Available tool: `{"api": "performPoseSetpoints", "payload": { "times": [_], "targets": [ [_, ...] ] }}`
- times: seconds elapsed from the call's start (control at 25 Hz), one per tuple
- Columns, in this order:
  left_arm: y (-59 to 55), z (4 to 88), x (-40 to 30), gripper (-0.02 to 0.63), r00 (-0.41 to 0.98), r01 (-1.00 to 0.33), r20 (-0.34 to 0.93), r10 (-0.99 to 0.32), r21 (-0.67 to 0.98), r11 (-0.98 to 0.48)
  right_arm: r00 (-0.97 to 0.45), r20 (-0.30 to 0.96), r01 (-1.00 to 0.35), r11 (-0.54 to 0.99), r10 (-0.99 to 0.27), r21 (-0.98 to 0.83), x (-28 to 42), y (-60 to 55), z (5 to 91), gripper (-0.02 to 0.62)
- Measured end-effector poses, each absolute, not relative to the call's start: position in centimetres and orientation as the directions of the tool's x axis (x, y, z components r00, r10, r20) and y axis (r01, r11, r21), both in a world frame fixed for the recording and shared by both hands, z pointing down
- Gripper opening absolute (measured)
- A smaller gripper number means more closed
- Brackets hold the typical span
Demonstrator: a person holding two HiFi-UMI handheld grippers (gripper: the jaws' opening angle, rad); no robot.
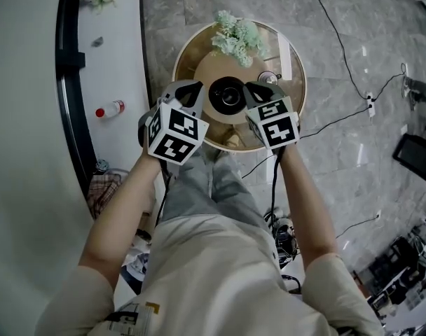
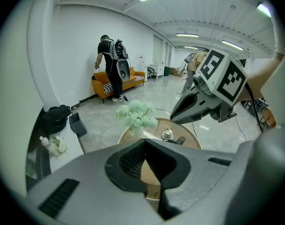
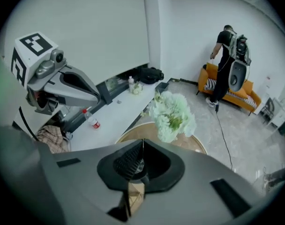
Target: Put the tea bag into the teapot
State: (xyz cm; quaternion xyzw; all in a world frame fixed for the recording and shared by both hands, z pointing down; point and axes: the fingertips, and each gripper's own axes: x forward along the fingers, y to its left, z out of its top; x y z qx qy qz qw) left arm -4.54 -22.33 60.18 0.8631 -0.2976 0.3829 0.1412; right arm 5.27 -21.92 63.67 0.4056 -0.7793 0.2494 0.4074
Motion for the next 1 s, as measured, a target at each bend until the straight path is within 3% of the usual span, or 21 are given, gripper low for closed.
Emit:
{"api": "performPoseSetpoints", "payload": {
  "times": [0.28,0.52,1.0],
  "targets": [
    [-23.8,53.4,-5.3,0.008,0.541,-0.639,0.680,-0.494,-0.050,-0.768,-0.339,0.741,-0.872,0.489,-0.579,-0.016,5.6,-23.0,54.8,0.008],
    [-24.8,44.9,-5.4,0.008,0.583,-0.686,0.595,-0.554,-0.005,-0.728,-0.415,0.617,-0.885,0.455,-0.669,-0.101,4.9,-23.5,45.8,0.008],
    [-24.5,30.5,-4.0,0.008,0.622,-0.674,0.402,-0.672,-0.163,-0.721,-0.440,0.362,-0.882,0.470,-0.822,-0.005,5.2,-22.5,28.4,0.008]
  ]
}}
